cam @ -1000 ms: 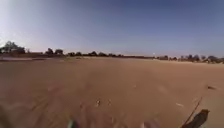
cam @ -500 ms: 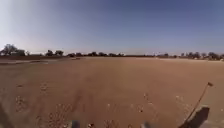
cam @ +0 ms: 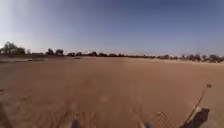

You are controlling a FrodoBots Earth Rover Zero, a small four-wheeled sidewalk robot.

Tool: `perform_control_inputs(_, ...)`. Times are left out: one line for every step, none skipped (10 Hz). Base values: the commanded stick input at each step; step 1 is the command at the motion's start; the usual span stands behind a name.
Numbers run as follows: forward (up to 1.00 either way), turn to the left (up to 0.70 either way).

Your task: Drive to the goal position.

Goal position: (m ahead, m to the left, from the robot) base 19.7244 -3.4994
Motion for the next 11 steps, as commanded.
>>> perform_control_inputs(1.0,-0.06)
perform_control_inputs(1.0,-0.06)
perform_control_inputs(1.0,-0.06)
perform_control_inputs(1.0,-0.08)
perform_control_inputs(1.0,-0.21)
perform_control_inputs(1.0,-0.38)
perform_control_inputs(1.0,-0.37)
perform_control_inputs(1.0,-0.07)
perform_control_inputs(1.0,0.0)
perform_control_inputs(1.0,0.0)
perform_control_inputs(1.0,0.0)
